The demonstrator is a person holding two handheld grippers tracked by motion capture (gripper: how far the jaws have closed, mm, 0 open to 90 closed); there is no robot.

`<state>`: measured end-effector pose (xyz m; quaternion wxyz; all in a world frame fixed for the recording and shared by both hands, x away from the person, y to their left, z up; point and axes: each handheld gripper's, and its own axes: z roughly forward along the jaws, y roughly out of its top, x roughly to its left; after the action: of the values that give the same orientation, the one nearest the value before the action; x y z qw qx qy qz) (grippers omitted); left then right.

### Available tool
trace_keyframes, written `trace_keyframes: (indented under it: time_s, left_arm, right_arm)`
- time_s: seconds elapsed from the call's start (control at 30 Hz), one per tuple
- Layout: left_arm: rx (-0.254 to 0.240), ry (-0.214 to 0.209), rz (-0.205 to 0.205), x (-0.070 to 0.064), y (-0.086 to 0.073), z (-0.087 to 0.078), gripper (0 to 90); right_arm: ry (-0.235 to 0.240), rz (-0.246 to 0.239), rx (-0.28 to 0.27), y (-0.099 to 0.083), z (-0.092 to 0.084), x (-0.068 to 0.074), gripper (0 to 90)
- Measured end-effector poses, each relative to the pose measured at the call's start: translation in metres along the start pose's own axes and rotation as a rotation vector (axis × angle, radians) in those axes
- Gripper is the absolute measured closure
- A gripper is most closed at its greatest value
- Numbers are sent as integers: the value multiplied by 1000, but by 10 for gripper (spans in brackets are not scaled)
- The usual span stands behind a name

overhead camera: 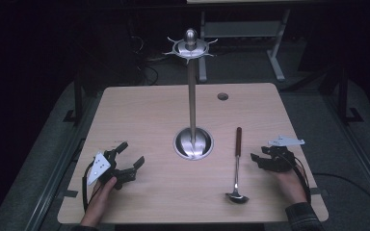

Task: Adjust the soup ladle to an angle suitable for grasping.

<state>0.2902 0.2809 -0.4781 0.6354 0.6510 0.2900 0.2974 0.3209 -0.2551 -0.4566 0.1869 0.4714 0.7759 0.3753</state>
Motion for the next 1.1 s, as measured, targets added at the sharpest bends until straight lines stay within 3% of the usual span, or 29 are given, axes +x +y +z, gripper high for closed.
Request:
trace_keyframes:
  time_s: [0.47,0.7,1.1]
  left_arm:
    - [0,-1,1,0,0,0,131]
    - [0,-2,1,0,0,0,131]
    - [0,-1,-6,0,0,0,131]
  right_arm:
    - [-14,21,-38,16,7,-5,756]
    - [17,20,-53,23,17,-7,872]
    - [70,32,-56,26,41,-12,892]
